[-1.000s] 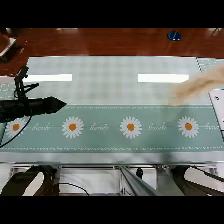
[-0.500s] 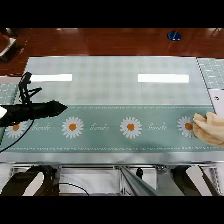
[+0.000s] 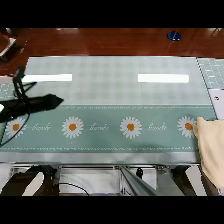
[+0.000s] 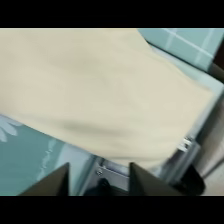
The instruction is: Fold the shirts.
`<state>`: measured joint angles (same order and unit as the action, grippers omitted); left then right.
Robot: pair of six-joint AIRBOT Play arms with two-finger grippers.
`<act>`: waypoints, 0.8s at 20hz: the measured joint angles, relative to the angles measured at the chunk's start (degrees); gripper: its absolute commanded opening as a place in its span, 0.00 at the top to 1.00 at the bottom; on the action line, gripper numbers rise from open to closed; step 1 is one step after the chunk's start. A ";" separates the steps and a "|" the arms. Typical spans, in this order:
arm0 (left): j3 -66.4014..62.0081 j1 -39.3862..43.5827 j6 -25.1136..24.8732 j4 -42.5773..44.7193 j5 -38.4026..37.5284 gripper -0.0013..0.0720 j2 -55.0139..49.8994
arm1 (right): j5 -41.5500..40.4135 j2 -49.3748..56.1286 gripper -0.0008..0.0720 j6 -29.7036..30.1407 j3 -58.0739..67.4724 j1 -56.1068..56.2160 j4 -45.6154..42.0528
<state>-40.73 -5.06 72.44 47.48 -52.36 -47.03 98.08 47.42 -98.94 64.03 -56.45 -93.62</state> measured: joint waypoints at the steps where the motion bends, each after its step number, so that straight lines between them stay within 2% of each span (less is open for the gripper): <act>1: -3.65 -0.02 0.00 -0.42 0.48 0.94 -1.27 | -2.45 0.85 0.96 -0.28 1.36 2.12 3.19; 4: -18.36 1.86 0.02 -2.19 1.09 0.94 -6.71 | -13.25 3.52 0.96 0.85 4.50 12.52 19.41; 5: -22.99 3.32 -0.02 -2.73 0.26 0.94 -8.44 | -17.59 4.28 0.97 2.99 5.03 17.70 24.65; 7: -30.05 7.58 -2.36 -2.58 -0.59 0.94 -11.04 | -25.18 6.08 0.97 9.46 5.20 29.07 29.27; 9: -32.17 12.09 -1.64 2.67 -1.73 0.94 -12.28 | -28.98 8.46 0.96 12.17 3.85 39.74 27.32; 11: -29.88 15.23 4.39 12.46 -3.17 0.94 -13.00 | -29.77 11.37 0.97 10.54 1.01 47.84 21.27; 13: -25.35 16.87 10.03 20.57 -4.48 0.94 -13.42 | -29.11 14.03 0.97 7.98 -1.64 52.89 16.17; 16: -21.14 17.86 14.10 25.79 -5.42 0.94 -13.66 | -28.48 16.24 0.96 6.08 -3.61 56.30 11.87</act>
<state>-61.87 12.80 86.54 73.28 -57.78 -60.69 69.60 63.66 -92.86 60.42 -0.14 -81.76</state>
